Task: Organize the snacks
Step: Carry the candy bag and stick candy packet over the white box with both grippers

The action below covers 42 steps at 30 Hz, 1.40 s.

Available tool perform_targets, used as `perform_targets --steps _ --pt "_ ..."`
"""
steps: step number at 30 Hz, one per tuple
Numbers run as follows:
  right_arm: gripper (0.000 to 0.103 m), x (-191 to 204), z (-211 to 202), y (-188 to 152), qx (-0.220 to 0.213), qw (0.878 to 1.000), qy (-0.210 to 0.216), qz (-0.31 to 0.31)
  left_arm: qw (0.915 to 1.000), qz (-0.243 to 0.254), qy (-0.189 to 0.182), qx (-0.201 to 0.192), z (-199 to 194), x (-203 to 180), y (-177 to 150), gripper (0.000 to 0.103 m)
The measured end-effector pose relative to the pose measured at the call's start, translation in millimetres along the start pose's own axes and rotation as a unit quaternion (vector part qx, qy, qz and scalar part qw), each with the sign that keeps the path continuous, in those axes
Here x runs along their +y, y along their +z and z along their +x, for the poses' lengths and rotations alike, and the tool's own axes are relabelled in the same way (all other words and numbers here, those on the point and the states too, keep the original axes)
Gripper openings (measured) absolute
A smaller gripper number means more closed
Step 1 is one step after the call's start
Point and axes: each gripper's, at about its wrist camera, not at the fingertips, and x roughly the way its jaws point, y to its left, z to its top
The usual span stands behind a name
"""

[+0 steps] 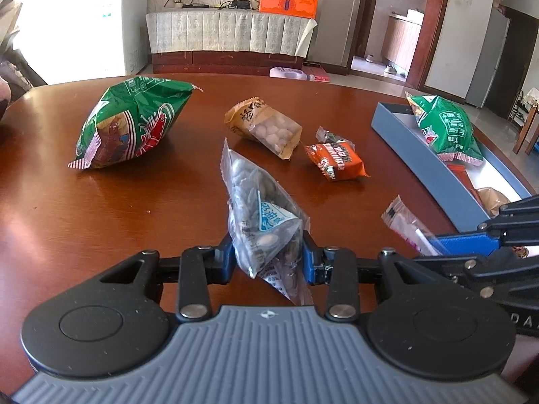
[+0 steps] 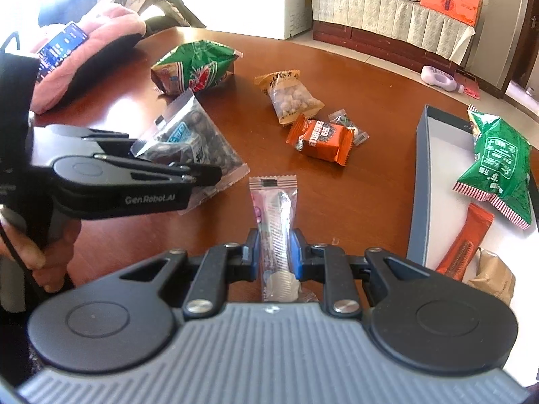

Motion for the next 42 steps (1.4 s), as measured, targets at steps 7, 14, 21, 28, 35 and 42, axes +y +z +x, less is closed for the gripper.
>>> perform_targets --steps 7,14,21,28,35,42 --pt "0.022 -5 -13 -3 -0.014 1.0 0.001 0.008 1.0 0.003 0.0 -0.008 -9 -10 -1 0.042" --pt "0.022 -11 -23 -6 -0.025 1.0 -0.003 0.015 0.9997 0.012 -0.008 -0.02 -13 -21 -2 0.039" --pt "0.022 -19 -33 -8 -0.039 0.999 -0.008 0.028 0.9992 0.013 -0.013 -0.034 -22 -29 5 0.038" --pt "0.022 -21 -40 -8 -0.048 0.998 -0.013 0.027 0.9987 0.016 -0.017 -0.046 -28 -37 11 0.038" --pt "0.022 -25 -47 -6 -0.062 0.997 -0.018 0.031 0.9981 0.025 -0.016 -0.054 -31 -45 20 0.038" --pt "0.022 -39 -58 -4 -0.083 0.995 -0.029 0.049 0.9959 0.046 -0.033 -0.071 -34 -64 37 0.038"
